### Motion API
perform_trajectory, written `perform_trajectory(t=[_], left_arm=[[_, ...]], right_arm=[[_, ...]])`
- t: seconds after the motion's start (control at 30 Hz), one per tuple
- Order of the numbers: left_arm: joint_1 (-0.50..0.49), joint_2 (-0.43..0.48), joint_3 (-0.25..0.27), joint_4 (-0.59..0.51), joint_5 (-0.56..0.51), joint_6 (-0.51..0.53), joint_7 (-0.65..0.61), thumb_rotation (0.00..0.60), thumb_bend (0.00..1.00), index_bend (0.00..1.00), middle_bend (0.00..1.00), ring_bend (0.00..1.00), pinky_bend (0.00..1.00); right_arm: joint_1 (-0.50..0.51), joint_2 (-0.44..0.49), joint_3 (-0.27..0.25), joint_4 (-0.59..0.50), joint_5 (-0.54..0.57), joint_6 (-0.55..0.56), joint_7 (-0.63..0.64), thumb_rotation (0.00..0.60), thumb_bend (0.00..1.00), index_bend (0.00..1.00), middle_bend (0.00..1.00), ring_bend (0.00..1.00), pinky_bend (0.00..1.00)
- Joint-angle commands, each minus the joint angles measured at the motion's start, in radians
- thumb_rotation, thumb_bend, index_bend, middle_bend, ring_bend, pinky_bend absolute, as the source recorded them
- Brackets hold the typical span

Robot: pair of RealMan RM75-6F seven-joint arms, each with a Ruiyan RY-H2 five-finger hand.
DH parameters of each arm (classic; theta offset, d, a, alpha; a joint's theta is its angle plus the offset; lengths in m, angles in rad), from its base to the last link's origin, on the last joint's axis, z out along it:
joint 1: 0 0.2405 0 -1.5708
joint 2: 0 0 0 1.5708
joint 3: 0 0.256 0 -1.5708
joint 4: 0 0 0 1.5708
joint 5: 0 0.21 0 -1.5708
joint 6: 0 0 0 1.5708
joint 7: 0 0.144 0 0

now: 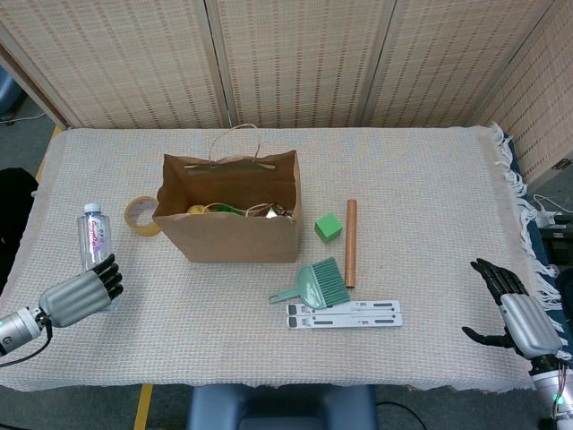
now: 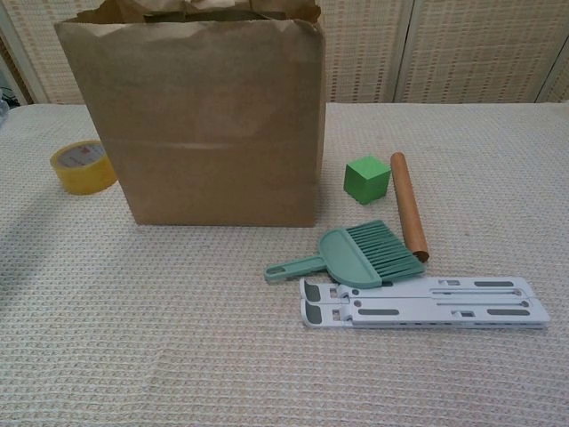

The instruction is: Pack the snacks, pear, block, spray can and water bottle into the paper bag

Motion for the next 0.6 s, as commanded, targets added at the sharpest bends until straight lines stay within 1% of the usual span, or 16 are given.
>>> perform_trajectory(t=[0.03,0.1,0.13,0.17,0.2,0.3,0.33,0.37,0.4,0.47,0.5,0.6], left_arm=[[0.063,-0.027,-0.146,-0.001,-0.175,0.079,-0.037,0.6,0.64,0.64,0.65,0.6,0.8],[0.078,-0.055,-0.219,-0.034,-0.261,0.117,-0.084,0.6,0.64,0.64,0.65,0.6,0.8],[0.085,-0.076,-0.273,-0.067,-0.32,0.145,-0.126,0.6,0.64,0.64,0.65,0.6,0.8],[0.088,-0.094,-0.313,-0.094,-0.361,0.167,-0.156,0.6,0.64,0.64,0.65,0.6,0.81],[0.089,-0.117,-0.365,-0.135,-0.414,0.189,-0.197,0.6,0.64,0.64,0.66,0.6,0.81],[0.081,-0.156,-0.47,-0.25,-0.519,0.214,-0.263,0.6,0.64,0.64,0.65,0.6,0.8],[0.075,-0.167,-0.51,-0.307,-0.557,0.216,-0.287,0.6,0.64,0.64,0.65,0.6,0.8],[0.072,-0.173,-0.538,-0.355,-0.589,0.216,-0.302,0.6,0.64,0.63,0.65,0.6,0.8],[0.068,-0.178,-0.574,-0.426,-0.636,0.21,-0.318,0.6,0.64,0.63,0.65,0.6,0.8],[0.065,-0.18,-0.627,-0.543,-0.713,0.195,-0.338,0.6,0.64,0.63,0.65,0.6,0.79],[0.065,-0.178,-0.66,-0.621,-0.763,0.187,-0.352,0.6,0.64,0.63,0.65,0.6,0.79],[0.064,-0.165,-0.718,-0.778,-0.845,0.168,-0.375,0.6,0.64,0.63,0.65,0.6,0.79]], right_arm=[[-0.001,-0.002,0.002,0.001,0.002,0.002,-0.004,0.6,0.06,0.0,0.0,0.0,0.02],[-0.001,-0.003,0.003,0.001,0.003,0.003,-0.007,0.6,0.06,0.0,0.0,0.0,0.02],[-0.001,-0.004,0.003,0.001,0.003,0.003,-0.009,0.6,0.06,0.0,0.0,0.0,0.02],[-0.002,-0.004,0.002,0.001,0.003,0.003,-0.01,0.6,0.06,0.0,0.0,0.0,0.02],[-0.002,-0.004,0.002,0.001,0.002,0.004,-0.01,0.6,0.06,0.0,0.0,0.0,0.02],[-0.002,-0.004,0.002,0.003,0.001,0.005,-0.009,0.6,0.06,0.0,0.0,0.0,0.02],[-0.002,-0.003,0.002,0.003,0.001,0.005,-0.008,0.6,0.06,0.0,0.0,0.0,0.02],[-0.002,-0.003,0.002,0.003,0.001,0.004,-0.006,0.6,0.06,0.0,0.0,0.0,0.02],[-0.002,-0.002,0.002,0.003,0.0,0.004,-0.005,0.6,0.06,0.0,0.0,0.0,0.02],[-0.002,0.0,0.002,0.003,-0.001,0.003,-0.001,0.6,0.06,0.0,0.0,0.0,0.02],[-0.002,0.001,0.001,0.002,-0.002,0.003,0.002,0.6,0.06,0.0,0.0,0.0,0.02],[-0.001,0.003,0.0,0.003,-0.005,0.002,0.008,0.6,0.06,0.0,0.0,0.0,0.02]])
